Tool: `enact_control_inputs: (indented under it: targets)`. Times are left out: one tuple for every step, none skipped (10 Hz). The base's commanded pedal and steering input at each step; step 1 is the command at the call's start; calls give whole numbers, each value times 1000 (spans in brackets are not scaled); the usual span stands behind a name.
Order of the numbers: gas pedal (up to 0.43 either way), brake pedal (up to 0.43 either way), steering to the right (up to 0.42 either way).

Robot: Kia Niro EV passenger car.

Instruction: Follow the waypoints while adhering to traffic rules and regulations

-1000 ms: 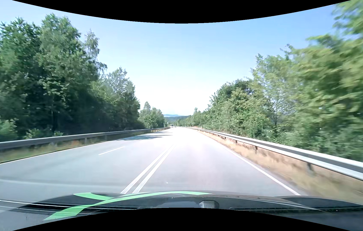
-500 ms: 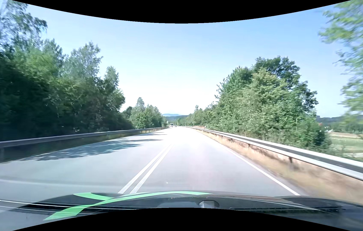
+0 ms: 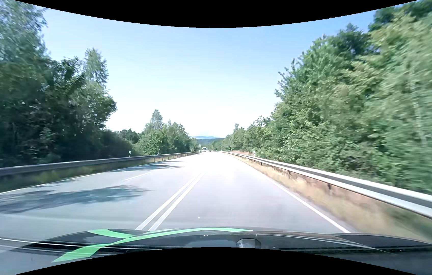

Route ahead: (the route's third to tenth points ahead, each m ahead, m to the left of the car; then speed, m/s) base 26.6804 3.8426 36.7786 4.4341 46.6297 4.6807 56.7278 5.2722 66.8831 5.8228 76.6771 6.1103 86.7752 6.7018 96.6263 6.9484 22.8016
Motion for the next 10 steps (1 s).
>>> enact_control_inputs:
  targets:
    - [228,0,-7]
    - [228,0,-7]
    - [228,0,-7]
    - [228,0,-7]
    - [220,0,-7]
    - [220,0,-7]
    - [220,0,-7]
    - [240,0,-7]
    - [248,0,-7]
    - [260,0,-7]
